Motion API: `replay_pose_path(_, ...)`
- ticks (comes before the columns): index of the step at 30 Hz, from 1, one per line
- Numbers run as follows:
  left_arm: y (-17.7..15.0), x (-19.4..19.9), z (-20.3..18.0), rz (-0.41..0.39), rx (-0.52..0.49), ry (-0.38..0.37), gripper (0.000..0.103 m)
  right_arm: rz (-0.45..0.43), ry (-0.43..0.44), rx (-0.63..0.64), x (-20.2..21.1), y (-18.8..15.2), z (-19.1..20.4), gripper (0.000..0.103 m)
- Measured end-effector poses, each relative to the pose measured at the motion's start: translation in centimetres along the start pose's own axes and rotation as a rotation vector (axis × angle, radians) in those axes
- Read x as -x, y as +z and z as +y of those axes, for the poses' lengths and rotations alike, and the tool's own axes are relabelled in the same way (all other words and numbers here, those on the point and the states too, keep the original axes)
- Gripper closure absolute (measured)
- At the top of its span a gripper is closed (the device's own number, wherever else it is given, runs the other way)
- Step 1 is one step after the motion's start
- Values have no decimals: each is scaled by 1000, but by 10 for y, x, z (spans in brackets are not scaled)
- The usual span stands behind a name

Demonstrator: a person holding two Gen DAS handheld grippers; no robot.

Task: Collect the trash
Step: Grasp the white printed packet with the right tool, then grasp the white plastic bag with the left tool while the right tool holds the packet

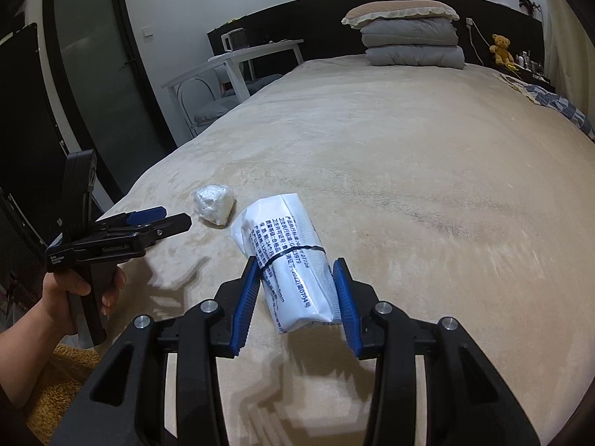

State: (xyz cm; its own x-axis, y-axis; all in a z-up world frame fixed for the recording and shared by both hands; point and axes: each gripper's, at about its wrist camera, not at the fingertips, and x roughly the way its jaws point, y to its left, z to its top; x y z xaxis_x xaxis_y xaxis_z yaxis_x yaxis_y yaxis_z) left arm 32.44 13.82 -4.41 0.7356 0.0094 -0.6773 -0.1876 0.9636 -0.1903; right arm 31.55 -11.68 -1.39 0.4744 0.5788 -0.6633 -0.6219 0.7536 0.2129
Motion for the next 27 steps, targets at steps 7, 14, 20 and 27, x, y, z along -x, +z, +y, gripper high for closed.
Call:
replay_pose_path(7, 12, -25, -4, 17, 3, 49, 7, 18, 0, -63, 12, -9, -2, 62)
replay_pose_path(14, 19, -42, -5, 44, -9, 81, 9, 45, -15, -86, 5, -8, -3, 62)
replay_pose_path(20, 24, -47, -4, 60, -6, 86, 38, 47, -20, -98, 3, -7, -3, 62)
replay_pose_path(27, 23, -37, -8, 35, -33, 89, 52, 48, -35, -98, 2, -6, -5, 62)
